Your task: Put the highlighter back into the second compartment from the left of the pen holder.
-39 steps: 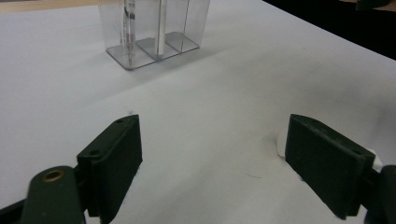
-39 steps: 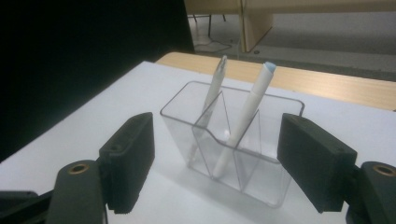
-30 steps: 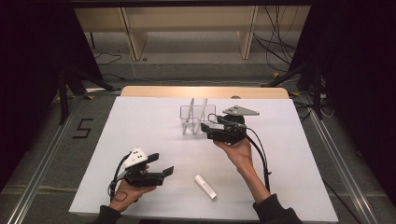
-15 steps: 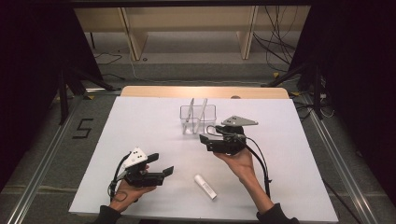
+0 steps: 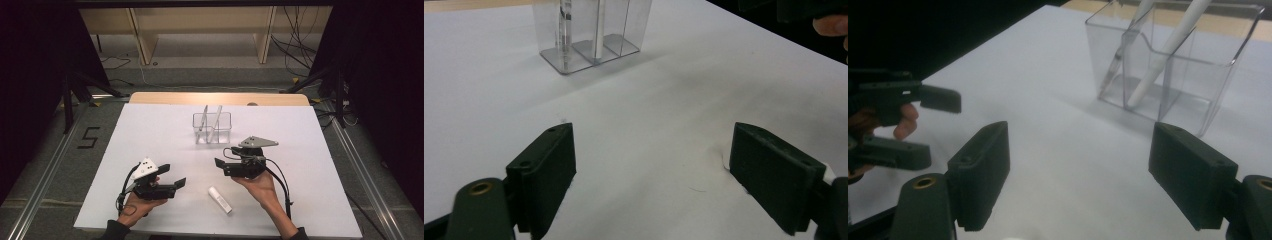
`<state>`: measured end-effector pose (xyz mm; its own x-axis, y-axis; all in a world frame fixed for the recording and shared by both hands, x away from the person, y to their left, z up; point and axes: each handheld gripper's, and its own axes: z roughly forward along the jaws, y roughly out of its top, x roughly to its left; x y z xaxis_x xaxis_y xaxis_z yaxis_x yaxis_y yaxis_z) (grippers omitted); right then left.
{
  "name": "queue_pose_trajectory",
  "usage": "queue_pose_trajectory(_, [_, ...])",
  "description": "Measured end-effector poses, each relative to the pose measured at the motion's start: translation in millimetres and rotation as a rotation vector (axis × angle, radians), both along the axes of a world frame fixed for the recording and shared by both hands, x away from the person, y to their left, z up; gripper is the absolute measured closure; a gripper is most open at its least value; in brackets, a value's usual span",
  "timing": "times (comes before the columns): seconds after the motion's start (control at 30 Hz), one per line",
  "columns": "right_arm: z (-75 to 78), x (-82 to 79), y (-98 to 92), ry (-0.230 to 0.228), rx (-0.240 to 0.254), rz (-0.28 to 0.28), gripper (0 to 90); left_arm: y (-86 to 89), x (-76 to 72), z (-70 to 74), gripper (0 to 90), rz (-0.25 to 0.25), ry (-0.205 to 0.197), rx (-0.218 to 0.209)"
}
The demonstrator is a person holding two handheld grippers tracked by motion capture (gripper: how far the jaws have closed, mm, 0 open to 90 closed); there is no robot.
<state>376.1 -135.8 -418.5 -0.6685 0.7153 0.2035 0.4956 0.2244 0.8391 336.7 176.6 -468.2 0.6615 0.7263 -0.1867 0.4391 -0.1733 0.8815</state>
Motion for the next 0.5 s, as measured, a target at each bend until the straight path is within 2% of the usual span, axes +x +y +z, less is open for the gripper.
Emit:
queue_pose_trajectory(0.13, [-5.2, -4.2, 2.4, 0.024, -0.025, 0.019, 25.1, 0.3, 0.2, -0.1, 18.1, 0.001, 0.0, 0.001])
queue_pose_trajectory(0.37, [-8.1, -10.2, 5.2, 0.042, -0.05, 0.031, 24.6, 1.3, 0.0, 0.4, 18.1, 0.0, 0.0, 0.001])
queue_pose_trajectory(0.5, [-10.2, -14.9, 10.6, 0.052, -0.081, 0.051, 23.5, 1.0, -0.7, 0.6, 18.1, 0.0, -0.001, -0.001])
